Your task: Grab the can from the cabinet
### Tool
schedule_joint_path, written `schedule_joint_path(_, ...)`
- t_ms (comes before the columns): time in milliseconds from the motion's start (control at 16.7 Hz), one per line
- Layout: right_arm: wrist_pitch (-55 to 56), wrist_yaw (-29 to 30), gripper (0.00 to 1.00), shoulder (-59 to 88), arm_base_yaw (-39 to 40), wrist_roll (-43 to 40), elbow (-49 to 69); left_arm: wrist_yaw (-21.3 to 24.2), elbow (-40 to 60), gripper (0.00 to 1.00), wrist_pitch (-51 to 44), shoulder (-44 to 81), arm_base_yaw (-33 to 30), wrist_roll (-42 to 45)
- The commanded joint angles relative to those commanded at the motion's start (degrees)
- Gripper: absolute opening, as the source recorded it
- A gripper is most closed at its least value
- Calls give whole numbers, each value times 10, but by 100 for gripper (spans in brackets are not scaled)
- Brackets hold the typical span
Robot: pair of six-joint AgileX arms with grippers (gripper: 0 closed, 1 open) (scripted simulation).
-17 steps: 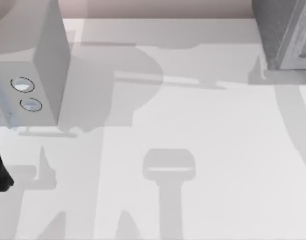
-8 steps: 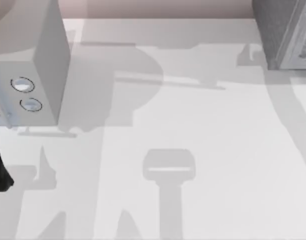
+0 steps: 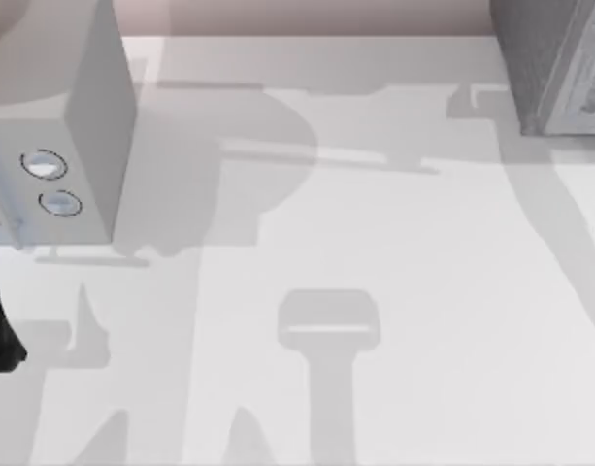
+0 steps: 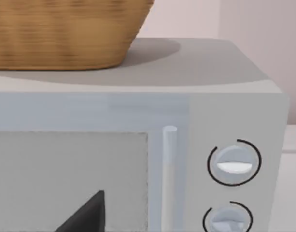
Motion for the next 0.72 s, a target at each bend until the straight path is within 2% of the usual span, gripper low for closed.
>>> schedule_joint_path(300, 51, 34, 100, 42, 32, -1, -9, 0, 0, 100, 0, 0, 0, 0)
schedule_joint_path(720, 49, 23, 100, 81, 21, -1, 32, 0, 0, 100, 0, 0, 0, 0)
